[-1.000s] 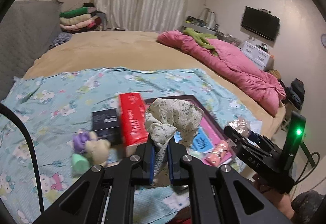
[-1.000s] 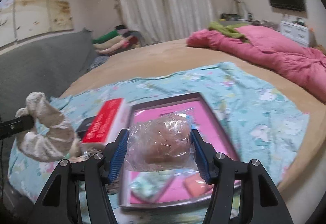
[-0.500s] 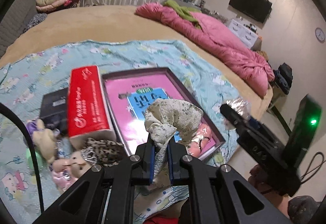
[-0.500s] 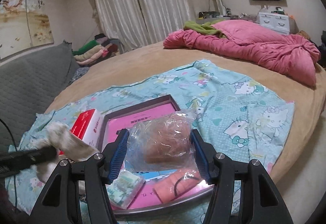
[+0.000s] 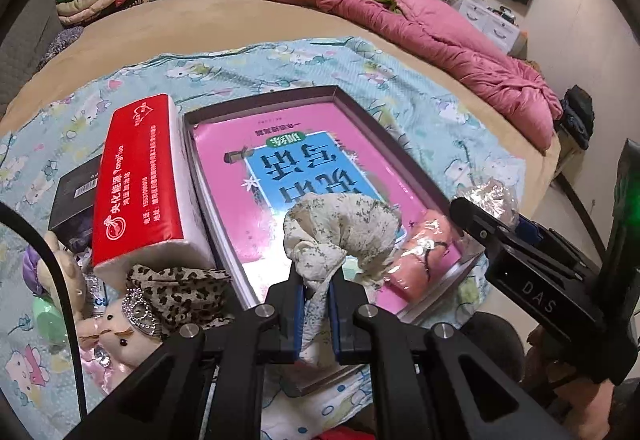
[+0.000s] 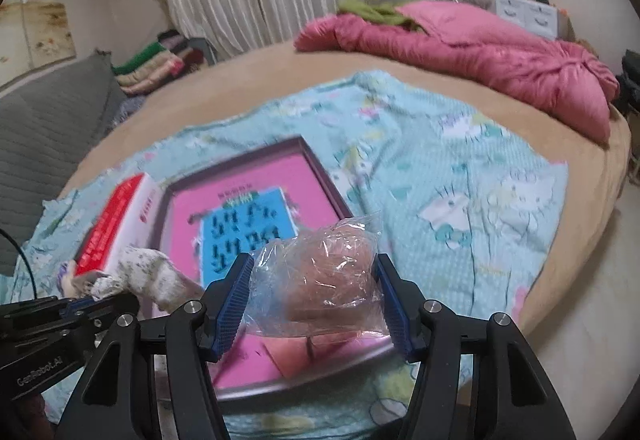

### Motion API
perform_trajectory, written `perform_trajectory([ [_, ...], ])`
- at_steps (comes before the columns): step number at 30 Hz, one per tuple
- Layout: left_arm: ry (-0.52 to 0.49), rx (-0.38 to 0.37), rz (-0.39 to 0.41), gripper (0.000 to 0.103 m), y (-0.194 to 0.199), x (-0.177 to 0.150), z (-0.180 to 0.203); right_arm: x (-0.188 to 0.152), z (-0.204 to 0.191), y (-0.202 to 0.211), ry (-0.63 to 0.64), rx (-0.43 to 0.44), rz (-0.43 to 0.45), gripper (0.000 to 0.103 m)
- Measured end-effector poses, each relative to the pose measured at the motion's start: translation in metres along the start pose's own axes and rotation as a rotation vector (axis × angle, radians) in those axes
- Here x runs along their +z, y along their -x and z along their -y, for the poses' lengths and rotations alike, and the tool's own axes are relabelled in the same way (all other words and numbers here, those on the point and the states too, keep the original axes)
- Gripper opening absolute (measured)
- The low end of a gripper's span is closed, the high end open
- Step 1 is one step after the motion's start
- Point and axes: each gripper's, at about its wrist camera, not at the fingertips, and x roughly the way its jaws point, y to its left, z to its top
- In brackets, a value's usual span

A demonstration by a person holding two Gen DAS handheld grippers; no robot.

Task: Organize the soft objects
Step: 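Carry the scrunchie with the left tool while the right tool carries the clear bag to the tray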

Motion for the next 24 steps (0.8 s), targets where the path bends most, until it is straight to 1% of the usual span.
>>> perform_trajectory([
  [2, -0.003, 0.007, -0.003, 0.011, -0.003, -0.001, -0.001, -0.003, 0.000, -0.007, 0.015, -0.023, -0.026, 0.062],
  [5, -0.001, 0.010, -0.010, 0.011, -0.007, -0.002, -0.002, -0.007, 0.002, -0.011, 0.028, -0.041, -0.039, 0.062],
  [11, -0.010, 0.029, -0.026, 0.011, -0.013, -0.003, -0.002, -0.007, 0.000, -0.012, 0.043, -0.038, -0.037, 0.062],
  [14, -0.018, 0.049, -0.033, 0.012, -0.014, -0.003, -0.001, -0.008, -0.002, -0.015, 0.052, -0.033, -0.045, 0.062],
  [24, -0.012, 0.053, -0.058, 0.012, -0.021, -0.002, -0.003, -0.010, -0.001, -0.025, 0.053, -0.039, -0.081, 0.063],
])
